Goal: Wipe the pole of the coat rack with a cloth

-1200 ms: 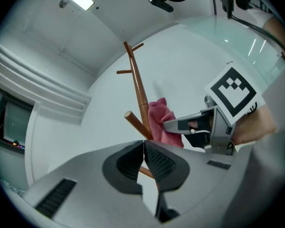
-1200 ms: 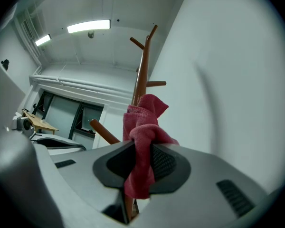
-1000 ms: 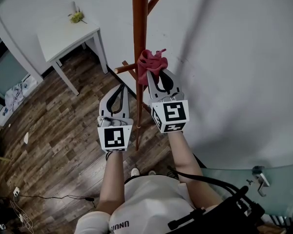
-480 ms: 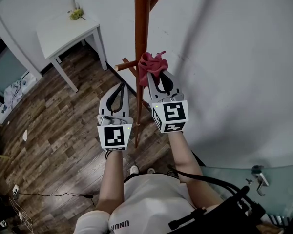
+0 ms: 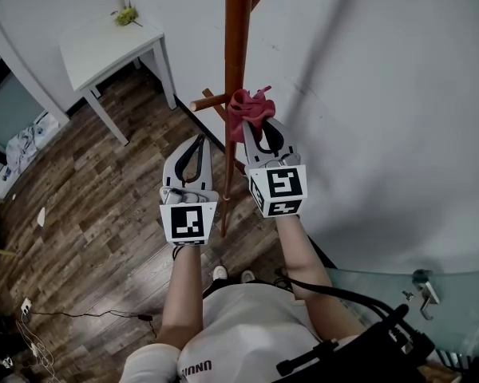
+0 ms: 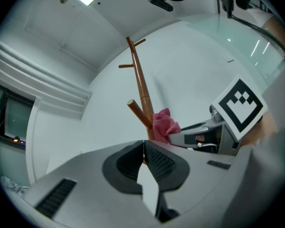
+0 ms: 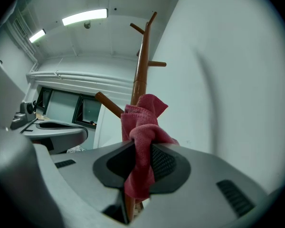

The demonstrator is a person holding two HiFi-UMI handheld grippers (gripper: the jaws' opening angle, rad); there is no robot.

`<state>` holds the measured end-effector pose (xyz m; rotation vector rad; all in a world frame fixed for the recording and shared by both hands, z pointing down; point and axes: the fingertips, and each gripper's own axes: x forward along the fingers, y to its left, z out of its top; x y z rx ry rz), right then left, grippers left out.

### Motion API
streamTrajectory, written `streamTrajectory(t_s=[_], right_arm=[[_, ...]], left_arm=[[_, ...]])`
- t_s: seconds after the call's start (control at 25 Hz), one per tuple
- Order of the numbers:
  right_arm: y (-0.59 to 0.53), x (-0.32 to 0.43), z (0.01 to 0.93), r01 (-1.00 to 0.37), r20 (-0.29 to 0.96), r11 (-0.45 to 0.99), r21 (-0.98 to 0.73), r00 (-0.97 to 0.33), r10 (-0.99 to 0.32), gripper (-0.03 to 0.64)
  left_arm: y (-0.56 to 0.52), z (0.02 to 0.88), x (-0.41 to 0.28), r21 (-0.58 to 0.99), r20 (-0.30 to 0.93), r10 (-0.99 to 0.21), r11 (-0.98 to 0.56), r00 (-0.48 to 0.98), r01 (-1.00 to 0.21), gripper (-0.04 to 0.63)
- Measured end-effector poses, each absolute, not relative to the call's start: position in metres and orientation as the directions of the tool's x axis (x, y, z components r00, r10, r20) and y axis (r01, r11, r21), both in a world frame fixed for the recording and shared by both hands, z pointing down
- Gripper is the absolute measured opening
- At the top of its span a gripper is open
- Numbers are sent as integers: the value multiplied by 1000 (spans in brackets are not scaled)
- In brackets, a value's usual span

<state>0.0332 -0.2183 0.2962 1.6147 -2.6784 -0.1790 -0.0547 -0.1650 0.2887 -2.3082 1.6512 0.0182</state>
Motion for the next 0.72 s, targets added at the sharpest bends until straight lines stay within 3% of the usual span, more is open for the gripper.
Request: streamTrajectory(t_s=[0.72], right_arm=[[-217, 35, 327, -886, 26, 453, 99, -453, -891, 84]], left_arm=[[-166, 306, -54, -169, -167, -928, -307, 334, -937, 17]])
